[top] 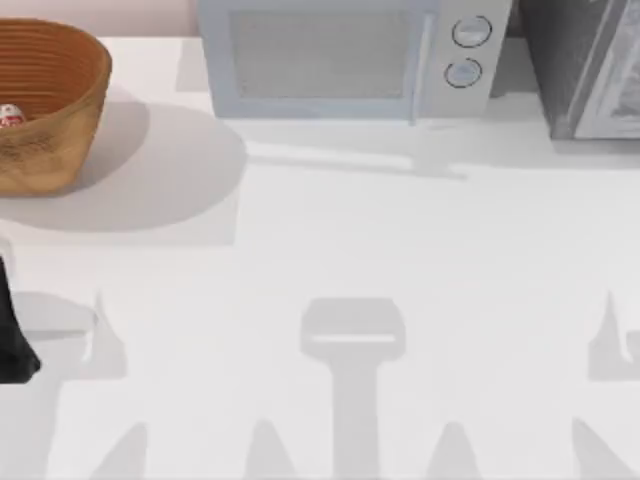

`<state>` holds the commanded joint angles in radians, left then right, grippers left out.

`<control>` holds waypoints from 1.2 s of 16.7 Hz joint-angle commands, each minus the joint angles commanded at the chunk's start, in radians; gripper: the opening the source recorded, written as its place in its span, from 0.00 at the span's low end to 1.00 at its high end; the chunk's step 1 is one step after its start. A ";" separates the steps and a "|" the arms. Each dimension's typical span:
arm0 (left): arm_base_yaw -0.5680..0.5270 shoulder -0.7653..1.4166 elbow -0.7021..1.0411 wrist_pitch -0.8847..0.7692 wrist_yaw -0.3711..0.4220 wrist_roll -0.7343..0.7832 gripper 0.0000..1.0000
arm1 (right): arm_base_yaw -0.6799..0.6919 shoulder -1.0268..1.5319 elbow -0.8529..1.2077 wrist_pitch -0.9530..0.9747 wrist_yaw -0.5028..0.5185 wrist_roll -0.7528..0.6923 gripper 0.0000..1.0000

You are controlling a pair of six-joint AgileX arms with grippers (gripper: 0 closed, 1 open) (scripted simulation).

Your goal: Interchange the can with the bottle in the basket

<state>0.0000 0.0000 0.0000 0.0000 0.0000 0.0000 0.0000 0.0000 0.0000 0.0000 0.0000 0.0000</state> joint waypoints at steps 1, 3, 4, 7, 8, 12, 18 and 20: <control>0.000 0.000 0.000 0.000 0.000 0.000 1.00 | 0.000 0.000 0.000 0.000 0.000 0.000 1.00; 0.000 0.007 0.001 -0.006 0.001 -0.001 1.00 | 0.000 0.000 0.000 0.000 0.000 0.000 1.00; -0.001 0.022 0.003 -0.018 0.004 -0.002 1.00 | 0.000 0.000 0.000 0.000 0.000 0.000 1.00; -0.001 0.118 0.043 -0.086 0.018 -0.005 1.00 | 0.000 0.000 0.000 0.000 0.000 0.000 1.00; 0.001 0.160 0.071 -0.113 0.024 -0.005 1.00 | 0.000 0.000 0.000 0.000 0.000 0.000 1.00; 0.011 0.361 0.247 -0.228 0.050 0.007 1.00 | 0.000 0.000 0.000 0.000 0.000 0.000 1.00; 0.046 0.759 0.654 -0.434 0.094 0.044 1.00 | 0.000 0.000 0.000 0.000 0.000 0.000 1.00; 0.060 0.913 0.811 -0.512 0.110 0.058 1.00 | 0.000 0.000 0.000 0.000 0.000 0.000 1.00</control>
<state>0.0598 0.9133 0.8114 -0.5123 0.1103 0.0584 0.0000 0.0000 0.0000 0.0000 0.0000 0.0000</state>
